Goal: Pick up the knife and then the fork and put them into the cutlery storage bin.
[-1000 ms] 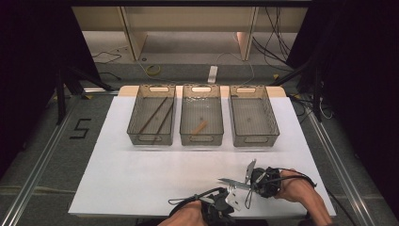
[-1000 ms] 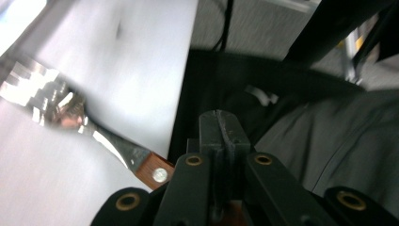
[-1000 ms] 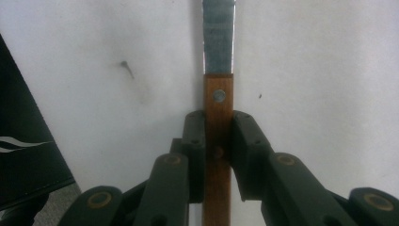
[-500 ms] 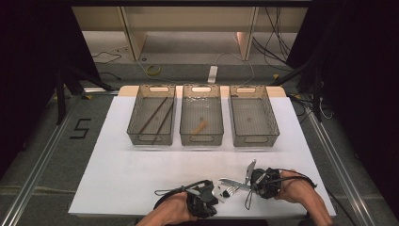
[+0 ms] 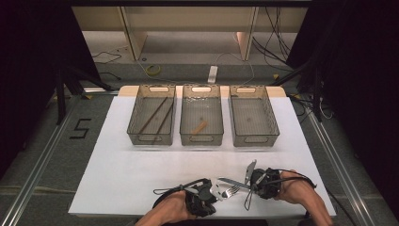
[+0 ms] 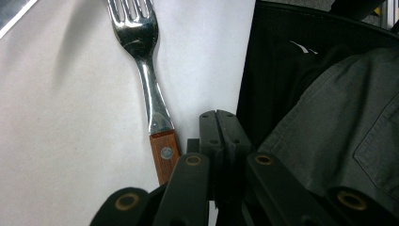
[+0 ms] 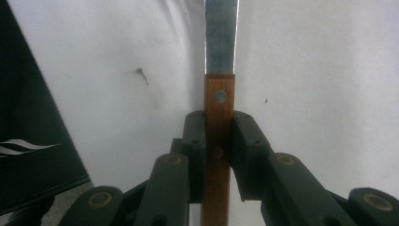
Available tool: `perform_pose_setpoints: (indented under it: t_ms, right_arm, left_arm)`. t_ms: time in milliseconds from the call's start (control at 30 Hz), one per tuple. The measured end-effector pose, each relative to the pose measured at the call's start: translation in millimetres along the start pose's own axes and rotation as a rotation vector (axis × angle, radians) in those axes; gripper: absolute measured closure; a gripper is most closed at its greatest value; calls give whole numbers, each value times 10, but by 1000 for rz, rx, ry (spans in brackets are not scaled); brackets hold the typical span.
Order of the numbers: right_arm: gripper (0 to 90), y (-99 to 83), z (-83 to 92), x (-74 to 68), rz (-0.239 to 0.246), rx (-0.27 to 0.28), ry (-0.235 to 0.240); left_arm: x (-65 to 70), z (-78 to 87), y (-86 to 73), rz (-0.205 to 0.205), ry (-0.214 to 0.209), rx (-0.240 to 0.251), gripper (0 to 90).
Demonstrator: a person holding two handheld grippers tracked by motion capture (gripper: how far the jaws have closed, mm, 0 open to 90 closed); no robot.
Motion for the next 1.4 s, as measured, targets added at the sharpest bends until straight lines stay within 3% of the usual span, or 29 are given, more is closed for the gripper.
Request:
perform_pose_setpoints:
  t_ms: [200, 300, 533, 700, 833, 1067, 1233, 1400]
  right_arm:
    - [773, -43, 97, 23, -18, 57, 3]
    - [773, -41, 102, 22, -18, 55, -4]
    - [773, -80, 199, 36, -44, 125, -1]
    - [773, -114, 250, 97, -64, 155, -15]
    - [774, -157, 321, 180, -109, 193, -26]
    - [773, -200, 467, 414, -195, 244, -58]
    - [773, -179, 505, 601, -255, 269, -66]
    - [773, -128, 577, 831, -349, 305, -79]
  left_arm:
    - [5, 27, 0, 3, -6, 15, 879]
    - [14, 39, -2, 0, 1, 21, 868]
    - [26, 155, -29, 19, 4, 89, 784]
    - [-12, 328, -130, 72, 37, 201, 583]
    - [-82, 498, -260, 138, 55, 297, 443]
    - [-214, 709, -532, 253, 101, 426, 327]
    - [-275, 760, -653, 303, 124, 466, 276]
    - [-304, 795, -710, 326, 153, 481, 238]
Point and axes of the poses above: each handheld gripper's, and its own axes: z roughly backward along the jaws, y roughly out of its top, x roughly to its right, the point moved 1 cm from there along -z, roughly forward along the jaws, and after that the axes turned 7 degrees about -x, right-handed, at the moved point
